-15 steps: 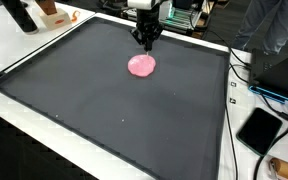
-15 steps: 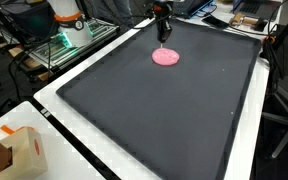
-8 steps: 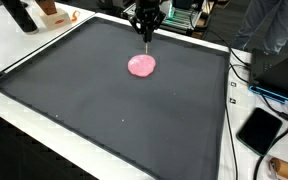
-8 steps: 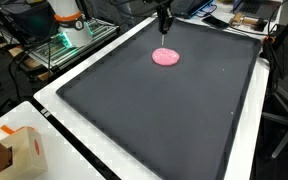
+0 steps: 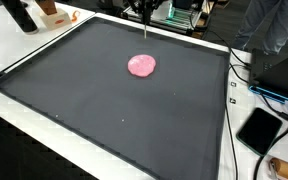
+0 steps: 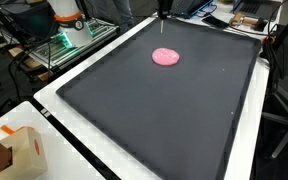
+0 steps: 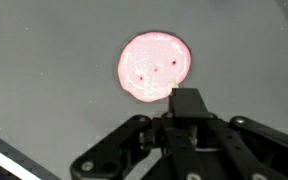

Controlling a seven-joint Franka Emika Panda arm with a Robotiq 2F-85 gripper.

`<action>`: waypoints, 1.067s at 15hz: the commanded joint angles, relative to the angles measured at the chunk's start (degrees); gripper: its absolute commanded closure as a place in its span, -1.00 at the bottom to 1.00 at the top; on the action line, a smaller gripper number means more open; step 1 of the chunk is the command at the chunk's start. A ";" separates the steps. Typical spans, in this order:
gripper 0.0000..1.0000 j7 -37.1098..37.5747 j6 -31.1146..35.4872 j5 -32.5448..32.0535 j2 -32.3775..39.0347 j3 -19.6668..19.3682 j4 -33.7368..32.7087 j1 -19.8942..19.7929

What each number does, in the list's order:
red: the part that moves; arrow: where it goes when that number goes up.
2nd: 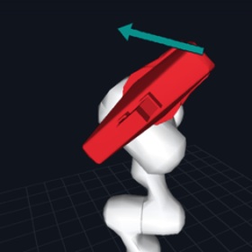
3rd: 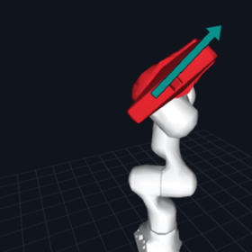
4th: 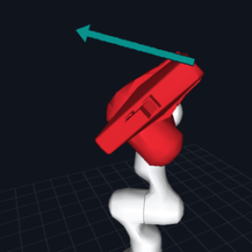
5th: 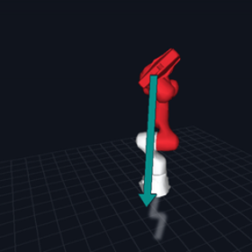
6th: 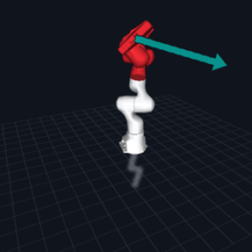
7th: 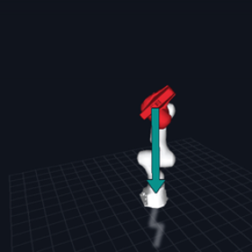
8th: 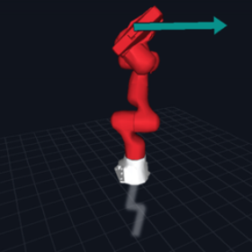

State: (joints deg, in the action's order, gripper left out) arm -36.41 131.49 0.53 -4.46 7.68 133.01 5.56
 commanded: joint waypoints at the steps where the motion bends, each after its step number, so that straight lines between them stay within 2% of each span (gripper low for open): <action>1: 0.93 2.30 -5.13 0.89 -2.54 -0.90 -1.83 0.92; 9: 0.93 9.44 -14.30 -0.90 -2.96 -0.13 -8.43 2.28; 10: 0.74 7.40 -11.77 -0.28 -2.72 -0.69 -7.41 2.16; 16: 0.74 8.35 -13.01 -0.28 -2.68 -0.54 -8.49 2.51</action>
State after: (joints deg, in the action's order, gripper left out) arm -28.16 118.65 0.34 -7.18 7.71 124.66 7.46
